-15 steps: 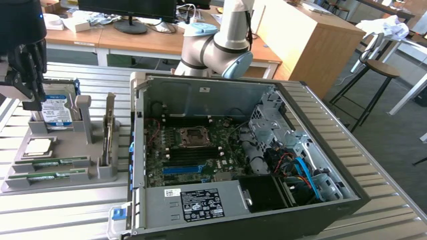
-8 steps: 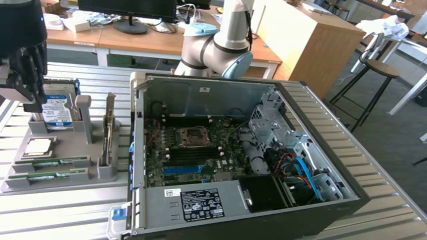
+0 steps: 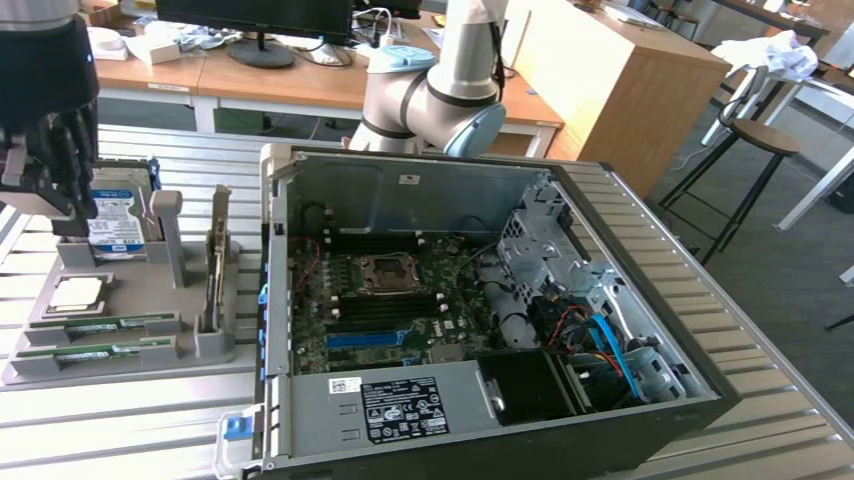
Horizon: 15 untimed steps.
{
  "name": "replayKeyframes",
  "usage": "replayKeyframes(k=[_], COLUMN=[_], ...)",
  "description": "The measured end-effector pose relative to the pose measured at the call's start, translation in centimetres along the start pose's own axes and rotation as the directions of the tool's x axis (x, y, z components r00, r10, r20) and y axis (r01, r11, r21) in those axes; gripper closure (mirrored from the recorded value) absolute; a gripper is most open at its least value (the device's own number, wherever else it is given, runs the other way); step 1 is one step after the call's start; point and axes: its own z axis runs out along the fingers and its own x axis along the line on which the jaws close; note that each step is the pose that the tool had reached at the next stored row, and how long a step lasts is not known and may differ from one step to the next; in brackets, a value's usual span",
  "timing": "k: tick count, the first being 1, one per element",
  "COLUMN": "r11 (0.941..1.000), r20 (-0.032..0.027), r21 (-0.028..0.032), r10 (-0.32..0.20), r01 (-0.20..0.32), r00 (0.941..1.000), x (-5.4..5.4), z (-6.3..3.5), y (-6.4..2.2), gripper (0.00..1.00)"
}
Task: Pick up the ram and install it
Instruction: 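Pick up the ram and move it above insertion slot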
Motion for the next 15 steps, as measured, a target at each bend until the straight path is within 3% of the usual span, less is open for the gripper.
replayKeyframes(k=[15], r11=[1.0000], r20=[0.0024], r21=[0.0001], r10=[0.000], r01=[0.000], r00=[1.0000], x=[0.1], z=[2.67], y=[-0.12], gripper=[0.70])
